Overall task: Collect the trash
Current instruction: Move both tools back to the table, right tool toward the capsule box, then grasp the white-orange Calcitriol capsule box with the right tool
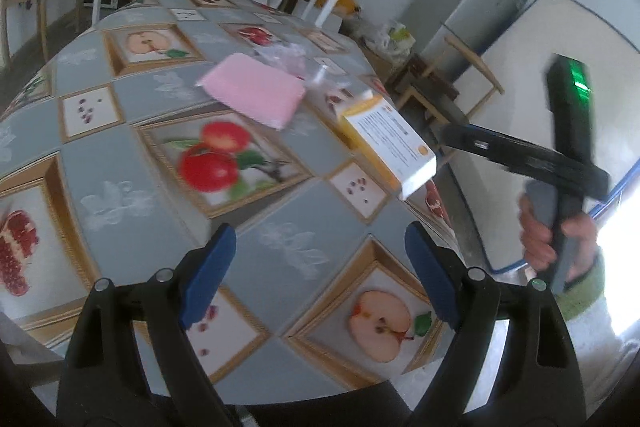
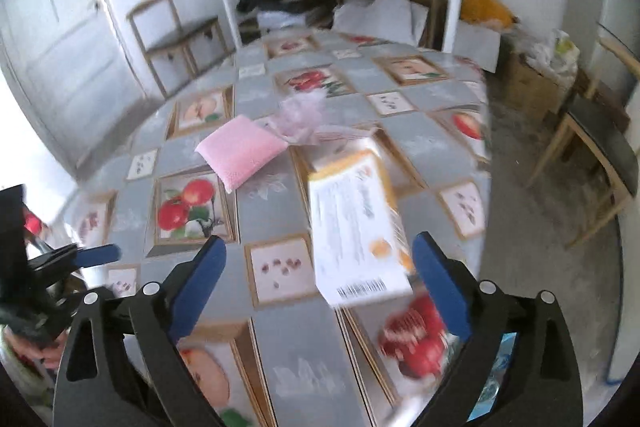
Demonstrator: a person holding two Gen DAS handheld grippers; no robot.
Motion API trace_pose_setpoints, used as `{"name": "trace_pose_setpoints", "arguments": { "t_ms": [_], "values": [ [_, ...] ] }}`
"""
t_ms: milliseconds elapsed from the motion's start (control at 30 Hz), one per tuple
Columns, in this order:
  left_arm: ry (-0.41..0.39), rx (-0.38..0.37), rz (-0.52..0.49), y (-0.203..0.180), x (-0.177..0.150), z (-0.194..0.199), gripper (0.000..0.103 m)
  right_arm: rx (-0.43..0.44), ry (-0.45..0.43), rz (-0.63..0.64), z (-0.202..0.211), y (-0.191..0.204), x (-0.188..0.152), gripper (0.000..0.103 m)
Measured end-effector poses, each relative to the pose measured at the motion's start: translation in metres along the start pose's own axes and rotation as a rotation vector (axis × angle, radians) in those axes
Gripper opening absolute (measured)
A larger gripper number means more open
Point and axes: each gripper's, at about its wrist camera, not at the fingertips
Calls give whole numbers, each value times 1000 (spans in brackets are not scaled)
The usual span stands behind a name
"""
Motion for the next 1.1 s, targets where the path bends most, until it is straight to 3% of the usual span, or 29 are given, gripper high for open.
{"name": "trace_pose_setpoints", "arguments": {
  "t_ms": [100,300,633,767,1100],
  "values": [
    [-15,-9,25,12,-2,6,83,-122,34,83,-29,13,10,92],
    [-49,-39,67,33,-10,19,83,-268,130,210,-74,25,13,91],
    [-87,-69,97,46,-14,35,83,-217,200,73,-90,9,20,91],
    [-95,-83,100,48,-15,39,83,-236,229,45,-97,4,18,78],
    [-97,-89,118,52,-16,41,83,-169,228,-113,-85,-12,13,72]
  ]
}}
Point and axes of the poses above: each gripper's, at about its wrist camera, not at the fingertips, and z roughly against the way its jaws point, y to its left, x to its top, and after that the axes turned 7 degrees about -z, right-handed
